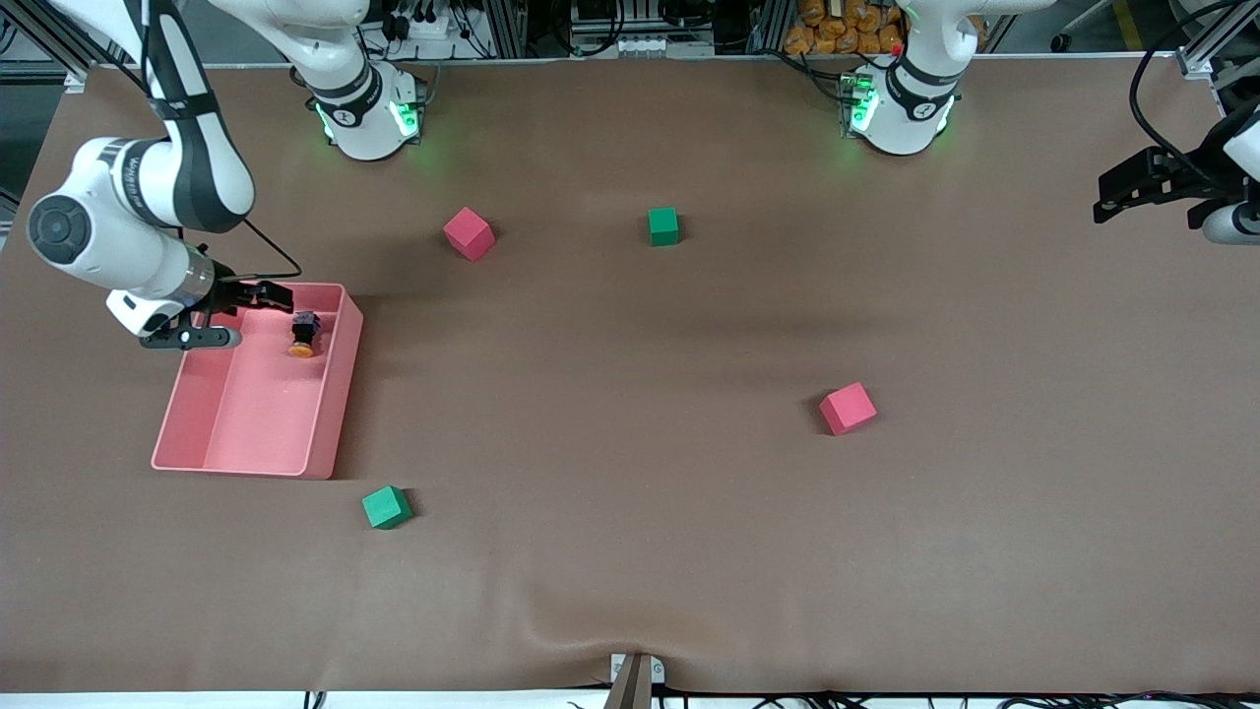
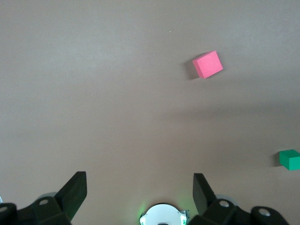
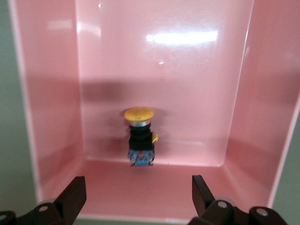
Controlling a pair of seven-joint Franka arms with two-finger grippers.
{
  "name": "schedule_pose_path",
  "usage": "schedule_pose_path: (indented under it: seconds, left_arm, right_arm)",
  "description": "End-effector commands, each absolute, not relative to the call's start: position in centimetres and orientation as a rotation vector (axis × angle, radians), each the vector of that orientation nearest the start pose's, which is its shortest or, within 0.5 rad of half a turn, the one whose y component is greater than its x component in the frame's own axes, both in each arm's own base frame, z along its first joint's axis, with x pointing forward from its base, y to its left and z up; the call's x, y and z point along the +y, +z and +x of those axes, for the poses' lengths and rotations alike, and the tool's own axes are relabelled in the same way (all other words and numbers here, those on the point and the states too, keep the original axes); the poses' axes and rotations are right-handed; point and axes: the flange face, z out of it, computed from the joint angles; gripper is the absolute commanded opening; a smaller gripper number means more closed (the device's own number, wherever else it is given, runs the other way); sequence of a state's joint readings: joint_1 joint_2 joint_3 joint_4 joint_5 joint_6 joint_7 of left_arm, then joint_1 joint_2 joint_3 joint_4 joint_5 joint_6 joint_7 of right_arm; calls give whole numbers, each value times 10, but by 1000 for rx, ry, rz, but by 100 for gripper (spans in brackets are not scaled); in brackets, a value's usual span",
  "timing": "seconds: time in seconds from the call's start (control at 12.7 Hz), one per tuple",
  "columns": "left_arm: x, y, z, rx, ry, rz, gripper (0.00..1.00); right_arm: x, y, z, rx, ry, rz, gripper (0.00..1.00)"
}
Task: Place and upright button with both arms
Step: 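Reach the right gripper into the pink tray above the yellow button, then lower the right gripper and close it around the button body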
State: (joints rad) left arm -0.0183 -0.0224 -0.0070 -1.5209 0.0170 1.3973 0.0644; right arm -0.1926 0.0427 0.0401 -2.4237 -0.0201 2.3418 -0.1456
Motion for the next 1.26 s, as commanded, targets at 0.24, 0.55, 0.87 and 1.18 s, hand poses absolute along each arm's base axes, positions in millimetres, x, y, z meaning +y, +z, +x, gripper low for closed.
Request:
schedule_pose_path:
  seconds: [0.24, 0.55, 0.87, 1.18]
  left_arm:
    - [-16, 647, 530, 146, 171, -3132, 100]
    - [-15, 647, 530, 139, 169, -3132, 100]
    - [-11, 645, 530, 132, 173, -3133, 100]
    - [-12, 645, 530, 134, 173, -3133, 100]
  right_arm:
    - [-86, 210, 452, 23, 117, -3131, 100]
    - [-84, 185, 446, 20, 134, -3124, 100]
    - [-81, 159, 442, 13, 142, -3119, 100]
    - [-80, 157, 441, 5, 158, -3116, 100]
